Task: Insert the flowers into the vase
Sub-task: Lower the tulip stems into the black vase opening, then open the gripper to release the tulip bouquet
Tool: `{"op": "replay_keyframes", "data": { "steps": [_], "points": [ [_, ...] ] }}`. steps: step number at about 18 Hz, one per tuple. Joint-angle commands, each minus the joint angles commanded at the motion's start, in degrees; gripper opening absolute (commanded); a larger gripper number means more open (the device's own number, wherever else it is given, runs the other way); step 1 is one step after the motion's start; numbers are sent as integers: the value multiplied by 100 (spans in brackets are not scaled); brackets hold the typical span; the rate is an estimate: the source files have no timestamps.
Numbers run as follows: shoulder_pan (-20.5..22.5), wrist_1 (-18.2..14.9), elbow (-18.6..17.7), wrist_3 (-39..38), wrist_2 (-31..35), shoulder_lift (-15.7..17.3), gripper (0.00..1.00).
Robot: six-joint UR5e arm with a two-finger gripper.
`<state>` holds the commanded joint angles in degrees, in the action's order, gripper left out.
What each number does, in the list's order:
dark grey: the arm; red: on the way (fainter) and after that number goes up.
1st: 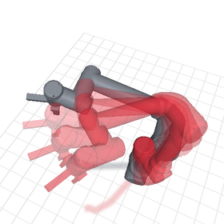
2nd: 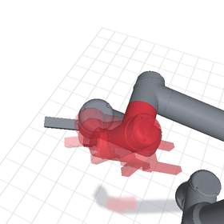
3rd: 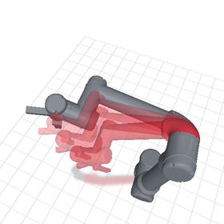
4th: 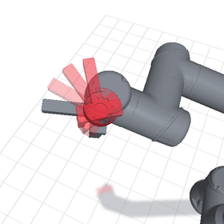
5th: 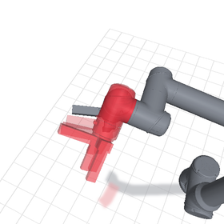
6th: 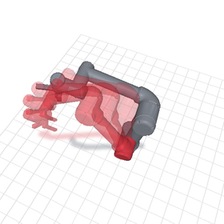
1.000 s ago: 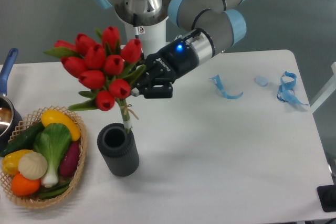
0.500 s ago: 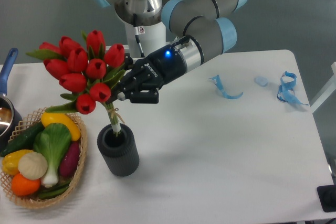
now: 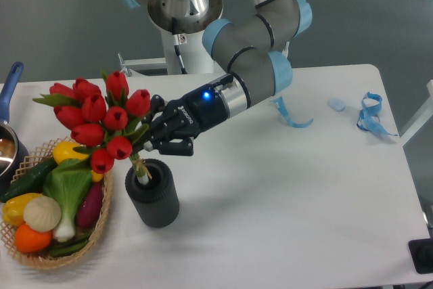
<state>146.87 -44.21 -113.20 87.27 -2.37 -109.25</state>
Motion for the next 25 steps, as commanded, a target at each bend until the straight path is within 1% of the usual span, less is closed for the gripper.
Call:
{"op": "replay_keyframes", "data": {
  "steps": [1, 3, 7, 16, 19, 21, 22, 23, 25],
  "points": [
    [0, 0, -61, 70, 0, -17, 6],
    [0, 0, -185, 386, 9, -166, 6],
    [0, 0, -185, 633, 9, -456, 7],
    [35, 0, -159, 739, 9, -703, 7],
    [88, 0, -141, 791, 9, -730, 15],
    [123, 9, -132, 809, 0, -730, 27],
    [158, 9, -132, 818, 0, -721, 36],
    [176, 9, -141, 827, 0, -721, 46],
    [219, 9, -167, 818, 0, -695, 53]
  ]
}}
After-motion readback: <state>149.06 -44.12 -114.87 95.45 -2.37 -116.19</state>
